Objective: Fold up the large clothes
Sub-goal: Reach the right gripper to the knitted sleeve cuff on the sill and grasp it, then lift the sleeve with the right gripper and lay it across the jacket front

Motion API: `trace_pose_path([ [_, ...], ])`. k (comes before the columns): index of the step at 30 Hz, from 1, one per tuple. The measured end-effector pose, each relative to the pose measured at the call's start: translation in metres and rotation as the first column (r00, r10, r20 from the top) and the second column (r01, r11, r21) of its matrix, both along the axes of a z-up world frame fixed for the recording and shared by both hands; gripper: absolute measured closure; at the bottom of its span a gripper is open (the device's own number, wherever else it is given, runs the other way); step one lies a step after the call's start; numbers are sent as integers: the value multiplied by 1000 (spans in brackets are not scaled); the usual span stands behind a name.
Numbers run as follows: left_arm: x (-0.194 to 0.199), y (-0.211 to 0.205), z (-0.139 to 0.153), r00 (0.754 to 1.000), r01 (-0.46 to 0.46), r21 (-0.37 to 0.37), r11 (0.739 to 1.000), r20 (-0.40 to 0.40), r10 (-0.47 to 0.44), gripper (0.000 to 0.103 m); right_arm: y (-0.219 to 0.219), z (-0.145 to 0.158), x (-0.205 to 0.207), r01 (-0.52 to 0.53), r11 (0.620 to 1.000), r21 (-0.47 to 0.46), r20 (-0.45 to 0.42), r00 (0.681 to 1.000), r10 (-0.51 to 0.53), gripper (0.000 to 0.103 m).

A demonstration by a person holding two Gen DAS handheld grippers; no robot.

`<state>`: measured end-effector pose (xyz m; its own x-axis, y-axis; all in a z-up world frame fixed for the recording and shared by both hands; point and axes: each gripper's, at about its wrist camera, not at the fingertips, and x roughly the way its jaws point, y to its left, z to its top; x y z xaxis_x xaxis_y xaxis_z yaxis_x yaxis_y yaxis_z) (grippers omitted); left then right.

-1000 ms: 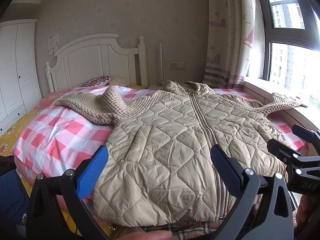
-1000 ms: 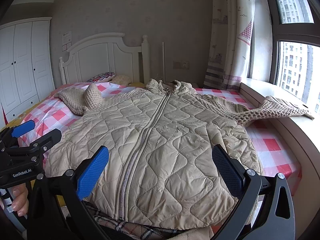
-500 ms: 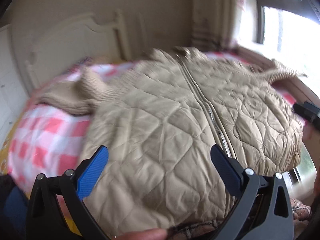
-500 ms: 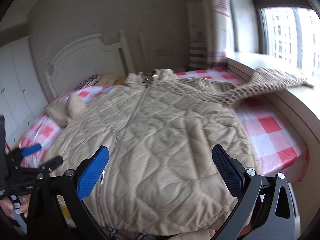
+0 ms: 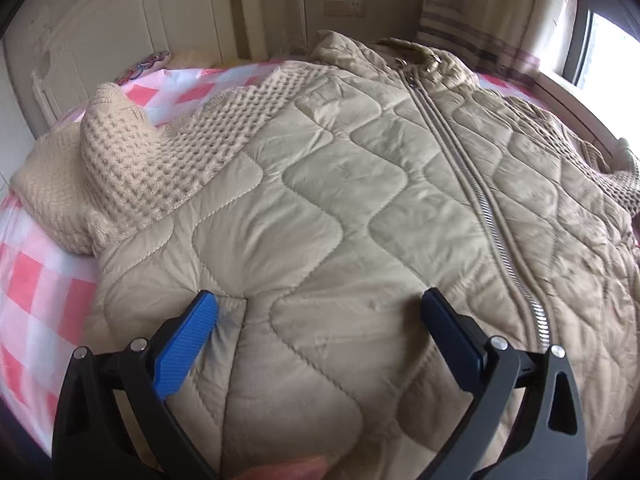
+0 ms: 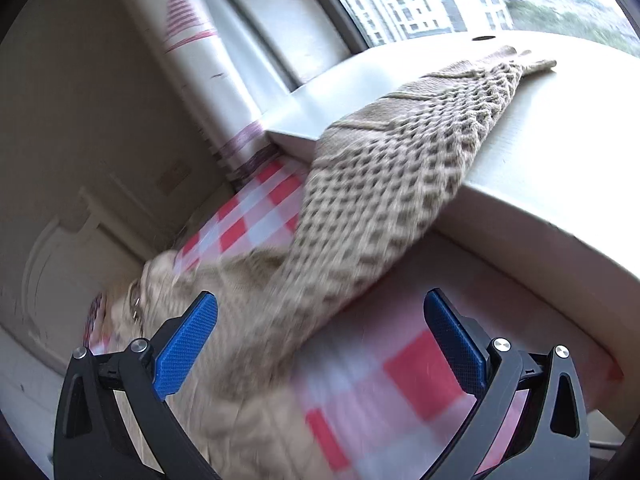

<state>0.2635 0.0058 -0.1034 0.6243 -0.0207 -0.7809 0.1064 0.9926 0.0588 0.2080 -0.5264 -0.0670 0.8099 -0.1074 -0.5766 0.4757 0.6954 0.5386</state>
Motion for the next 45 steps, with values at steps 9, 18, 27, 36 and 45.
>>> trace_pose_path([
  [9, -3, -3, -6, 1000, 13, 9, 1000, 8, -13, 2, 5, 11, 53, 33, 970, -243, -52, 998, -47, 61],
  [18, -4, -1, -5, 1000, 12, 1, 1000, 10, -12, 2, 247, 2, 45, -580, 316, -751, -402, 781, 479, 64],
  [27, -5, -1, -5, 1000, 19, 5, 1000, 12, -19, 2, 166, 5, -14, -565, 751, -342, -144, 821, 552, 24],
  [36, -4, -1, -5, 1000, 17, 14, 1000, 13, -17, 2, 50, -41, -37, -184, 895, 407, 118, 982, 148, 24],
  [45, -5, -1, -5, 1000, 19, 7, 1000, 14, -19, 2, 32, -53, -13, 346, 680, 647, -8, 894, -447, 24],
])
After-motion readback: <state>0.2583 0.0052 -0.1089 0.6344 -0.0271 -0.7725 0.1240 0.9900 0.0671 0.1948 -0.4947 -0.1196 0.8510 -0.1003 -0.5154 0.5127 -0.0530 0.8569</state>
